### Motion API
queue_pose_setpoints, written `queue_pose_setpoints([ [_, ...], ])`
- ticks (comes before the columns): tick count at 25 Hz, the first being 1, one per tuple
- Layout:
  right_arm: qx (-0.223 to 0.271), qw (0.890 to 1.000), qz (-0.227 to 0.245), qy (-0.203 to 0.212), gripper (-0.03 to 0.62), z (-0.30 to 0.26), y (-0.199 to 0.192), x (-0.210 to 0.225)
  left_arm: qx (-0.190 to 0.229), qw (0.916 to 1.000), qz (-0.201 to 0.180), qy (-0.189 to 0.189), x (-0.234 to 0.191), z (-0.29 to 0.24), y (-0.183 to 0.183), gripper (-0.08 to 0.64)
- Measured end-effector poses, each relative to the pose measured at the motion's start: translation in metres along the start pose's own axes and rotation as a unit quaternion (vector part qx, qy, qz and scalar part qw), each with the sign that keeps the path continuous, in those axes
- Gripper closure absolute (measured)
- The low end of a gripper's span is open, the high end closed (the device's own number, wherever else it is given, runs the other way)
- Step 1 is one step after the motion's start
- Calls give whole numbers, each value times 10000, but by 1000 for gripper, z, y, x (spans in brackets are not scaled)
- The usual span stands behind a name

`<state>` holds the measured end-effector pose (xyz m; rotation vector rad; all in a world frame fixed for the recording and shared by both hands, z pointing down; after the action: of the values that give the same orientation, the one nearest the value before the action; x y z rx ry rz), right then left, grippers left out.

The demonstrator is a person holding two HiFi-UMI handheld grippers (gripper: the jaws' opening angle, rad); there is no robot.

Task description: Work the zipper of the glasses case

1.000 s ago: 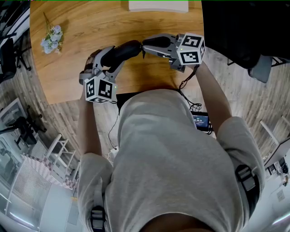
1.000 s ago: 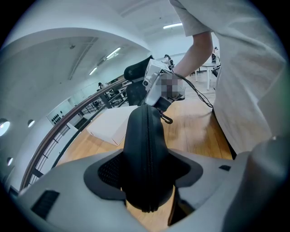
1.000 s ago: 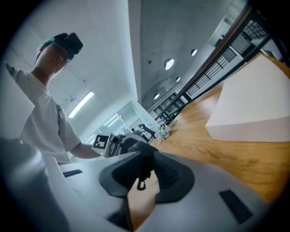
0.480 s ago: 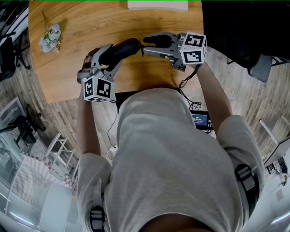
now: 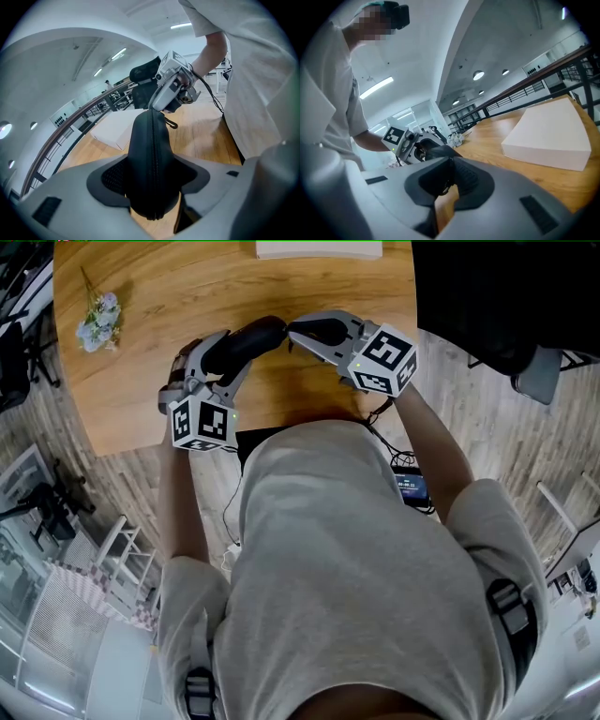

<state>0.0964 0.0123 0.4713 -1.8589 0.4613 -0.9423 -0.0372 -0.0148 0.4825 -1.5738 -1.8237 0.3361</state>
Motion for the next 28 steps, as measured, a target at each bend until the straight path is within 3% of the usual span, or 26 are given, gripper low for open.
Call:
queue_pose_setpoints([
  [4,-59,9997,-179,122,549,2,-1,2,-32,10000,-3,-48,2,-2,0,275],
  [8,139,9929,-1070,502,549,3,-5,4,-41,9999,84,-110,6,-7,-5,275],
  [10,134,9900,-1290,548,551,3,-9,7,-127,9997,92,-160,10,-11,-8,275],
  [18,-525,9949,-858,116,566,-2,-29,13,-487,9976,415,-276,28,-30,-22,276],
  [23,-1019,9943,-66,-309,568,-6,-41,10,-736,9948,615,-330,37,-42,-30,278],
  [28,-1086,9928,-253,-439,568,-9,-49,11,-934,9914,858,-310,44,-51,-37,280],
])
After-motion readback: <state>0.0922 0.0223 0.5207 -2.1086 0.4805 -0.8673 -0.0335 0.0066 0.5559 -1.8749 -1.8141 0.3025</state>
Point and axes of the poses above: the fingertips, and each gripper's own axes: z backward along the fingers, x to its right, y out of its top, the point moved 4 cm from there along z, backward along the fingers, and after that the axes turned 3 degrees about z, right-handed, at the moved point
